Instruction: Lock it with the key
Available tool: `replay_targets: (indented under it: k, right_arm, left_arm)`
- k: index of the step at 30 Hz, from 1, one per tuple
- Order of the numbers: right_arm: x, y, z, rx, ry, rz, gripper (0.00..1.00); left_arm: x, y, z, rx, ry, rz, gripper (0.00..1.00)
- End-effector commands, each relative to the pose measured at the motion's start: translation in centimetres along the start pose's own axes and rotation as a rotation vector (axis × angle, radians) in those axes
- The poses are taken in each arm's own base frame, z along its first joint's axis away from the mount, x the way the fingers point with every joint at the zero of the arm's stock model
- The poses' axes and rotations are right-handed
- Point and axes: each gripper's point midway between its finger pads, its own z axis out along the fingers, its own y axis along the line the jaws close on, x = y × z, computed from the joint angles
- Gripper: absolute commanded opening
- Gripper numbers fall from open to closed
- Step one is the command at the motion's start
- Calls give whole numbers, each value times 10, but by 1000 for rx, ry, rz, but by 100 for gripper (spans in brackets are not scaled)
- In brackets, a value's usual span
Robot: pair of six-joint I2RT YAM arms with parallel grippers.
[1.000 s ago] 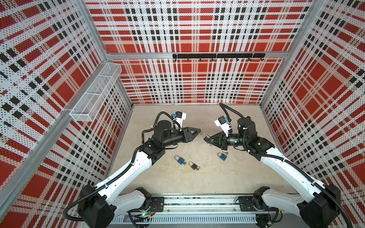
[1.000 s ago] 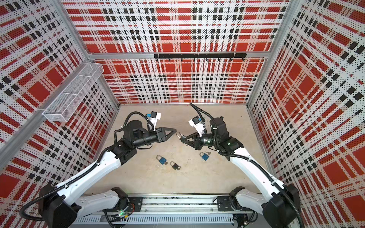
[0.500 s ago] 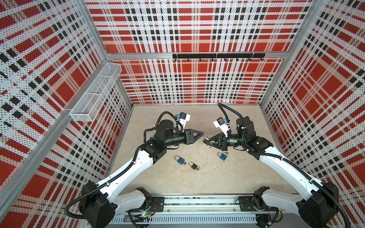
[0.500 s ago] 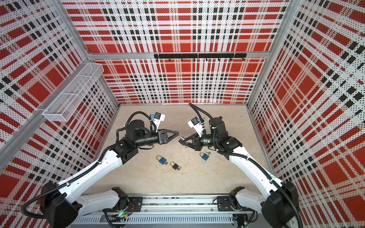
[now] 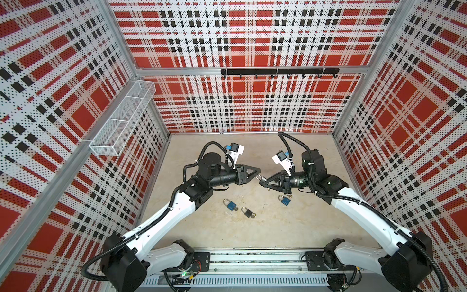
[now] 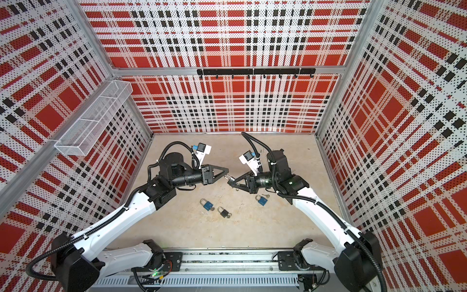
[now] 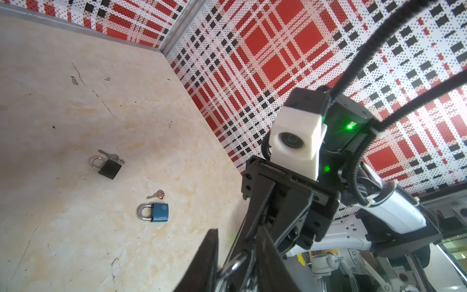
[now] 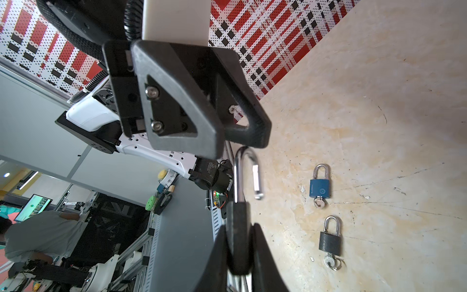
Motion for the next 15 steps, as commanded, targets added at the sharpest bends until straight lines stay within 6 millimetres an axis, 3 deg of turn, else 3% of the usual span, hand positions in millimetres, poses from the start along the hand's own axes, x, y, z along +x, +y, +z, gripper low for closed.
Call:
replay_targets:
  k: [1, 15]
  right_arm:
    - [-17, 9, 1, -42, -34, -66, 0]
    - [-25, 16, 0, -56, -41, -81, 0]
  left_arm:
    - [-3, -17, -3, 53, 0, 41, 23]
    - [8, -7, -8, 31, 9, 17, 22]
